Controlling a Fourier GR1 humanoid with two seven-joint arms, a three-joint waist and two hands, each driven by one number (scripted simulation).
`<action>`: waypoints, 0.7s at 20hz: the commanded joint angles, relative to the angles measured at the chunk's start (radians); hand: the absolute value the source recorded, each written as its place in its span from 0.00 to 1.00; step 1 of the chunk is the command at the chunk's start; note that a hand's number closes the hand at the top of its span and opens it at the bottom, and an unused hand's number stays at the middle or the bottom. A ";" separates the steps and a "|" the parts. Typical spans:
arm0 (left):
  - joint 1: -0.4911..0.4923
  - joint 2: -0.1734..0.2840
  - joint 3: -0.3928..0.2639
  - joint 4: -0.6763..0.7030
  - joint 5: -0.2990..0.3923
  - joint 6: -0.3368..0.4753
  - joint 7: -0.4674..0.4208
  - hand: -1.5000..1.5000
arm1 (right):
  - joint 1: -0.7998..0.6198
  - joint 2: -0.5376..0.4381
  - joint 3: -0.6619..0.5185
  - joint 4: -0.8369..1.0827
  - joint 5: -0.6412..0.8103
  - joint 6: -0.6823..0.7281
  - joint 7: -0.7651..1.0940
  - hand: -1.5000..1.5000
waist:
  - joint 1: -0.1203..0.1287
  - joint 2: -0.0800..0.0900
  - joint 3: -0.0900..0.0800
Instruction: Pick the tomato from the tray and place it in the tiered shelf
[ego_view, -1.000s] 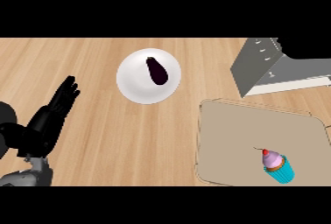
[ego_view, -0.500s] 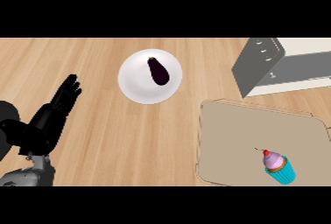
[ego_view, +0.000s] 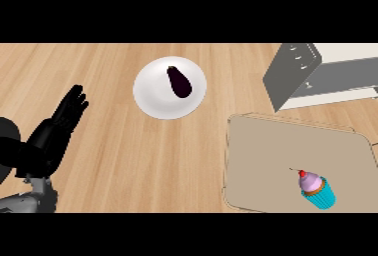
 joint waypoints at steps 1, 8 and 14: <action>-0.001 -0.017 -0.013 0.028 -0.010 0.005 -0.013 0.50 | -0.024 -0.030 0.054 0.096 0.016 0.086 -0.099 1.00 | 0.001 0.002 0.000; 0.014 0.016 0.029 -0.002 0.024 -0.025 0.008 0.50 | 0.058 0.009 0.051 0.149 0.037 0.071 -0.114 1.00 | -0.007 -0.003 0.000; -0.003 -0.022 -0.012 -0.028 -0.019 0.018 0.027 0.50 | 0.061 -0.016 -0.031 0.243 0.100 -0.119 -0.009 1.00 | 0.000 0.001 0.001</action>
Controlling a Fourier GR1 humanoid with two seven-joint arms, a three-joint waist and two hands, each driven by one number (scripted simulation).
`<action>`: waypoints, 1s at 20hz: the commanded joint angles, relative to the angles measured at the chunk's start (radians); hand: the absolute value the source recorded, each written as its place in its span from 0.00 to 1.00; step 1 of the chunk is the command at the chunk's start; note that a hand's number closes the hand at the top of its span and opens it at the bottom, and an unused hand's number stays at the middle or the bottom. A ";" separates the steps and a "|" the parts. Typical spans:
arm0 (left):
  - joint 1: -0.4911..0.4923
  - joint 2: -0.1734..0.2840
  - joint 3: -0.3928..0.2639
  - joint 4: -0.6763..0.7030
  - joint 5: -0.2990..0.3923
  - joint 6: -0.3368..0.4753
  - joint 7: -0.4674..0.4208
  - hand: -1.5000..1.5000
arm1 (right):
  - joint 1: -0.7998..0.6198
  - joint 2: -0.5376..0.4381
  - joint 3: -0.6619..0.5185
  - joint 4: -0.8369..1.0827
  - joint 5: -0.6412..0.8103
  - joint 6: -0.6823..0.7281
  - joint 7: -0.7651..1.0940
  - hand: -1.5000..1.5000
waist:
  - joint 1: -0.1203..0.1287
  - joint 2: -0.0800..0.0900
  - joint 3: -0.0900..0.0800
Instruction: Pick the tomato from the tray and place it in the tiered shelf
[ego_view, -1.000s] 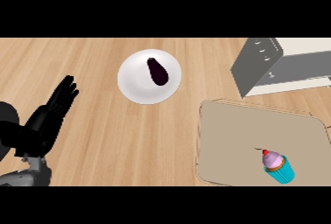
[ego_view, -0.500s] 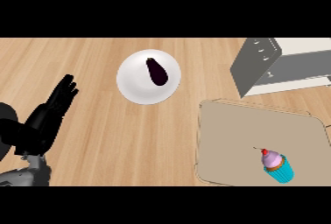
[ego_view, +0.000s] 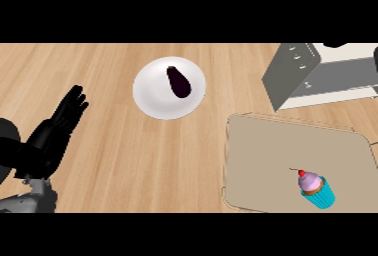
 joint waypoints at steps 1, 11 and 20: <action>0.007 -0.011 -0.009 0.020 -0.024 0.013 -0.024 0.50 | 0.007 -0.040 -0.075 0.051 0.030 -0.123 0.077 1.00 | -0.001 0.003 0.000; 0.033 -0.015 -0.007 -0.006 -0.022 0.014 -0.019 0.50 | 0.013 -0.175 0.062 0.111 0.277 0.020 0.205 0.00 | -0.001 -0.003 0.000; 0.024 -0.020 -0.011 0.036 -0.023 0.002 -0.048 0.50 | -0.147 -0.119 -0.120 0.040 0.101 -0.003 0.230 0.00 | 0.000 -0.004 0.000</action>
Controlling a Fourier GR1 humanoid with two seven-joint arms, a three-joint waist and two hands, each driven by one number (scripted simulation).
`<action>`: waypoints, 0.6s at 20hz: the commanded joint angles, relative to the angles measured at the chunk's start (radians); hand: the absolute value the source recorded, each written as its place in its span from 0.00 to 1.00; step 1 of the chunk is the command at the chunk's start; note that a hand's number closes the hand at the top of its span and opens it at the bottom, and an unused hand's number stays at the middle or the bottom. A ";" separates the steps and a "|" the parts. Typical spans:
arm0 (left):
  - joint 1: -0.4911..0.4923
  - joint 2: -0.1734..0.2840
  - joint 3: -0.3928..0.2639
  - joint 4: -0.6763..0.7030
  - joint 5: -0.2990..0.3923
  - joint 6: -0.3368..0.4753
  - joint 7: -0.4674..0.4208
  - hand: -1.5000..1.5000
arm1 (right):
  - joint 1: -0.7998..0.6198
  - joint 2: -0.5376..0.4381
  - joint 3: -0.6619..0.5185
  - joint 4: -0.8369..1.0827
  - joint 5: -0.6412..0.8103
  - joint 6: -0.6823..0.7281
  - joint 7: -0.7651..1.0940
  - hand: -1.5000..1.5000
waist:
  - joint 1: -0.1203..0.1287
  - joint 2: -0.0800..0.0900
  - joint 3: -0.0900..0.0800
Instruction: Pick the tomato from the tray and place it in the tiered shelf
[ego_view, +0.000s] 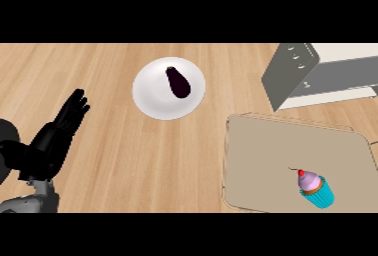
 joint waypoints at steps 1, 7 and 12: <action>-0.008 -0.002 0.000 0.017 -0.013 0.008 -0.013 0.50 | -0.055 0.041 -0.103 -0.021 -0.092 -0.045 0.034 0.00 | 0.000 0.001 0.000; 0.003 0.025 0.029 -0.015 0.024 -0.020 -0.003 0.50 | -0.207 -0.038 -0.249 -0.072 -0.207 0.052 0.147 0.00 | -0.006 -0.006 -0.001; 0.032 0.018 0.026 -0.029 0.012 -0.008 0.002 0.50 | -0.258 -0.115 -0.444 -0.055 -0.332 0.069 0.282 0.00 | -0.012 -0.010 0.001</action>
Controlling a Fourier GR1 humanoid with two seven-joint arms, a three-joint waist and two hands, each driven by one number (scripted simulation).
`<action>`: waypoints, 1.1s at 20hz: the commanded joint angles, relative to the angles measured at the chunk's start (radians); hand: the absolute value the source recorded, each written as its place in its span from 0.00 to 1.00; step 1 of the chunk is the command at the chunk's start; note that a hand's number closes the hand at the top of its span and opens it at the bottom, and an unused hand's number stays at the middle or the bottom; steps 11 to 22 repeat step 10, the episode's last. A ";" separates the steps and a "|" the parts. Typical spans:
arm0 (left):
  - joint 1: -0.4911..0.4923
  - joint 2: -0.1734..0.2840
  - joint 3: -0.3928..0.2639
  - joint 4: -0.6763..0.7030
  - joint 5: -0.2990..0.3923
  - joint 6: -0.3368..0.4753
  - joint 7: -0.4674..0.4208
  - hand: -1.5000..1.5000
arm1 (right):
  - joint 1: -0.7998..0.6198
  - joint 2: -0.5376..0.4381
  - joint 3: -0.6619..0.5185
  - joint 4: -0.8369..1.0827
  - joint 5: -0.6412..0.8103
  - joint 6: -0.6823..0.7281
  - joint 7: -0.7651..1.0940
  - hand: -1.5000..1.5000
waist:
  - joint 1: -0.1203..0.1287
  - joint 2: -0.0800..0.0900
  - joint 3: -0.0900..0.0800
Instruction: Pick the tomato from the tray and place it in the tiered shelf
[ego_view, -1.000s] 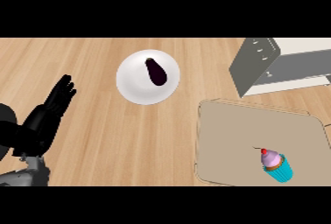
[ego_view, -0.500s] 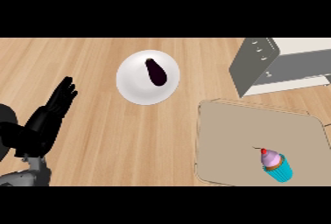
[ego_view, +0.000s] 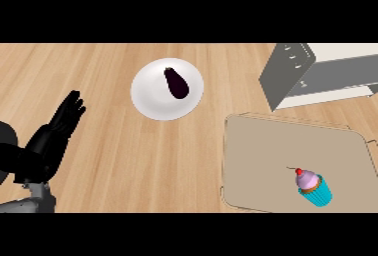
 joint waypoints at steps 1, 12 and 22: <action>0.024 0.009 0.020 0.005 0.005 -0.001 -0.008 0.50 | -0.041 -0.067 -0.149 -0.016 -0.107 0.054 0.117 0.00 | -0.014 -0.005 0.000; -0.011 0.019 0.031 0.004 0.025 -0.015 0.012 0.50 | 0.057 -0.371 -0.403 0.086 -0.315 0.294 0.075 0.00 | -0.014 0.005 0.001; -0.011 0.019 0.031 0.004 0.025 -0.015 0.012 0.50 | 0.057 -0.371 -0.403 0.086 -0.315 0.294 0.075 0.00 | -0.014 0.005 0.001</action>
